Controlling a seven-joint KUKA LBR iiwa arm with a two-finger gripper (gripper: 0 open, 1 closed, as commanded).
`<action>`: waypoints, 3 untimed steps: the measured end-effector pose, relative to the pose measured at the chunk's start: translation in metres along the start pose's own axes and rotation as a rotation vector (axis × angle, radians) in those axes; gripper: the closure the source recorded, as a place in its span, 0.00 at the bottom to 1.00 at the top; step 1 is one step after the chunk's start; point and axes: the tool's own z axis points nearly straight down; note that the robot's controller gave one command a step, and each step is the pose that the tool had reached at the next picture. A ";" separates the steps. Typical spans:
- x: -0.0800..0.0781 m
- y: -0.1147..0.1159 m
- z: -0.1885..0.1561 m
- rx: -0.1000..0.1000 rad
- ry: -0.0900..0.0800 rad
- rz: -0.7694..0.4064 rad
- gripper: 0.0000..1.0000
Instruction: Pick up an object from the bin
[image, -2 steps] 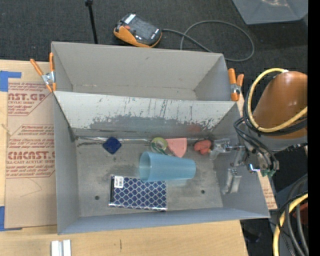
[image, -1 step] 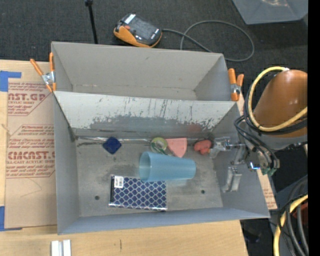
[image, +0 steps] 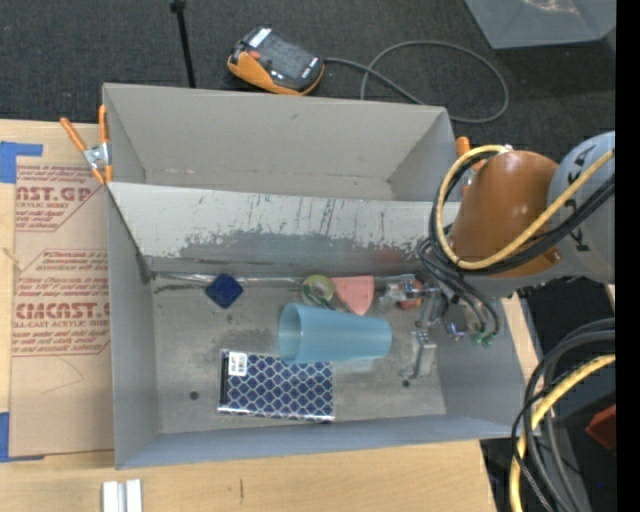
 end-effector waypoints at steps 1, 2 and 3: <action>-0.037 0.032 0.010 -0.002 0.008 -0.082 0.00; -0.031 0.029 0.026 -0.001 -0.002 0.021 0.00; -0.022 0.040 0.075 -0.001 0.002 -0.182 0.00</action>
Offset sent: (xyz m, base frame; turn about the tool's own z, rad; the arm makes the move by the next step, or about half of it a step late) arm 0.0248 0.0271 -0.0343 0.0458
